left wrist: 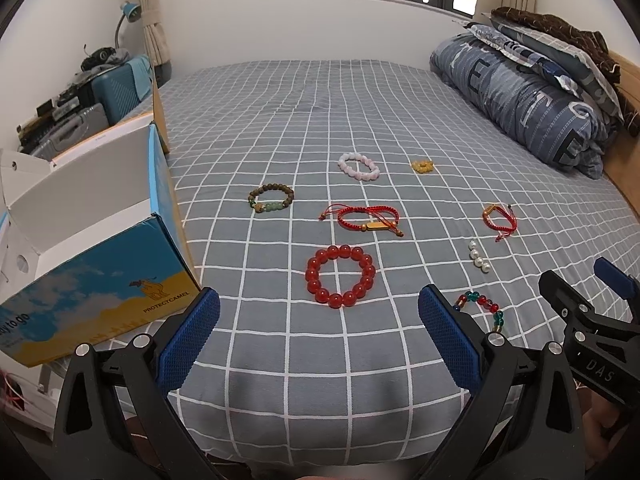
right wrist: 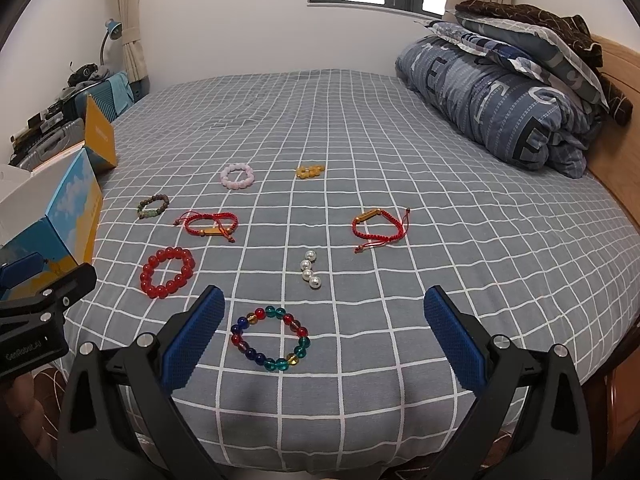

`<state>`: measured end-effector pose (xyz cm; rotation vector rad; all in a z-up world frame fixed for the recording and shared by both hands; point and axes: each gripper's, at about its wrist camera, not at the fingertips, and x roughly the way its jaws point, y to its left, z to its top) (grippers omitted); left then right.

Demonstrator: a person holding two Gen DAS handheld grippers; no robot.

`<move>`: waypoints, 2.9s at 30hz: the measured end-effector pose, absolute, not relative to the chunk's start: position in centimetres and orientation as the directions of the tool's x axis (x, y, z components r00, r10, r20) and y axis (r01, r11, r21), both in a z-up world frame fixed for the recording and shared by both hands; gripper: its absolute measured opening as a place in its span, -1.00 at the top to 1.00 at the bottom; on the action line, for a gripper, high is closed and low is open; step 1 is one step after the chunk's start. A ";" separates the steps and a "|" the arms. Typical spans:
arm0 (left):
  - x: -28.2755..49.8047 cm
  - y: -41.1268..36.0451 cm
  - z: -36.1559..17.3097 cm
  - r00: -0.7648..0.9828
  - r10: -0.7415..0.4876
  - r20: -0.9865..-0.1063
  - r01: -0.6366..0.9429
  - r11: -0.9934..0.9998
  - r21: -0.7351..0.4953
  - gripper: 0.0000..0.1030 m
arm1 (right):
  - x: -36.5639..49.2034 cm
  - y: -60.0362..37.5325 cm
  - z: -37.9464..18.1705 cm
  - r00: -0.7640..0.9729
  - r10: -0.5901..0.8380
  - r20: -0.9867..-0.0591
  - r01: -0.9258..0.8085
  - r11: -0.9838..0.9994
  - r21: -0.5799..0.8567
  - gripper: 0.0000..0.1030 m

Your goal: Organize jewelry

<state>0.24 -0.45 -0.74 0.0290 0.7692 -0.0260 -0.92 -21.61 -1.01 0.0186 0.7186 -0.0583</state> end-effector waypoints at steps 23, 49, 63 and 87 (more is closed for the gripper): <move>-0.1 -0.6 -0.5 0.729 -0.022 -0.684 0.043 0.999 0.014 -0.89 | -1.1 -21.3 -0.9 0.761 -0.054 -0.647 0.056 0.998 -0.018 -0.87; -0.1 -0.6 -0.4 0.726 -0.028 -0.687 0.046 0.999 0.008 -0.89 | -1.1 -21.4 -0.8 0.766 -0.061 -0.640 0.059 0.998 -0.024 -0.87; -0.3 -0.6 -0.2 0.730 -0.033 -0.683 0.052 0.999 0.007 -0.89 | -1.2 -21.3 -0.7 0.771 -0.053 -0.635 0.054 0.998 -0.019 -0.87; 8.7 1.8 8.4 0.758 -0.023 -0.652 0.007 1.000 -0.027 -0.89 | 4.7 -23.8 4.2 0.783 -0.129 -0.608 0.137 0.990 -0.033 -0.86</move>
